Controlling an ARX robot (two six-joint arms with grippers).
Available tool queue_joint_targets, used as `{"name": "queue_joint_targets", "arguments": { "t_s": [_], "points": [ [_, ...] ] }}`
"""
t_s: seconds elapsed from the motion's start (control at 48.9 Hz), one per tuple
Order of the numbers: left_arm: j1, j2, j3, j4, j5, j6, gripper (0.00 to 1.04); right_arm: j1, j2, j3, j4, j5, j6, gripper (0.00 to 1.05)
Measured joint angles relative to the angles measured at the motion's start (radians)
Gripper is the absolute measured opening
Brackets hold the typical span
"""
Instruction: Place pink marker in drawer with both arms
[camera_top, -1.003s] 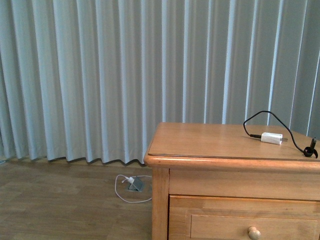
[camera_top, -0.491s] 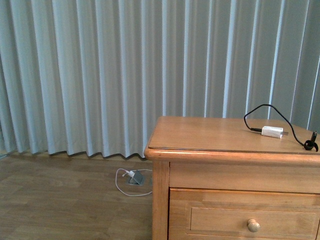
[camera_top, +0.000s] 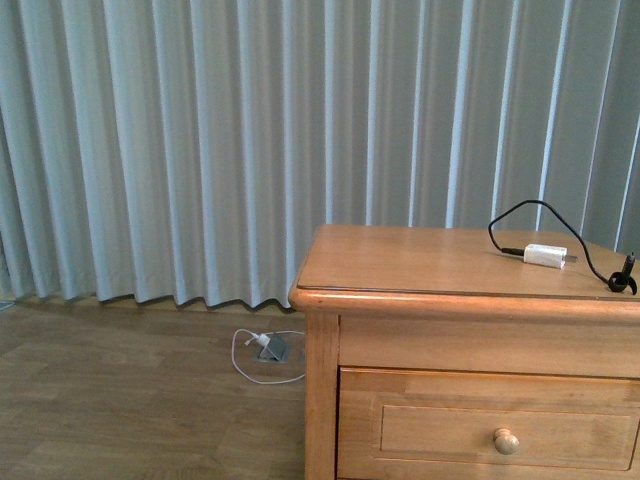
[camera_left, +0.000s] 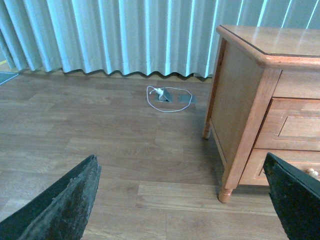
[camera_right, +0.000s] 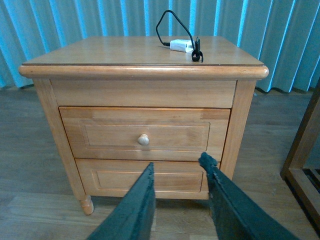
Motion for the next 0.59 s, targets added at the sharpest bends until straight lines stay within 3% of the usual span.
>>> {"name": "queue_joint_targets", "arguments": {
  "t_s": [0.328, 0.594],
  "points": [
    [0.0, 0.0, 0.0, 0.0, 0.0, 0.0, 0.99, 0.0, 0.0, 0.0, 0.0, 0.0, 0.001, 0.98],
    [0.0, 0.0, 0.0, 0.0, 0.0, 0.0, 0.99, 0.0, 0.0, 0.0, 0.0, 0.0, 0.0, 0.96]
  ]
}}
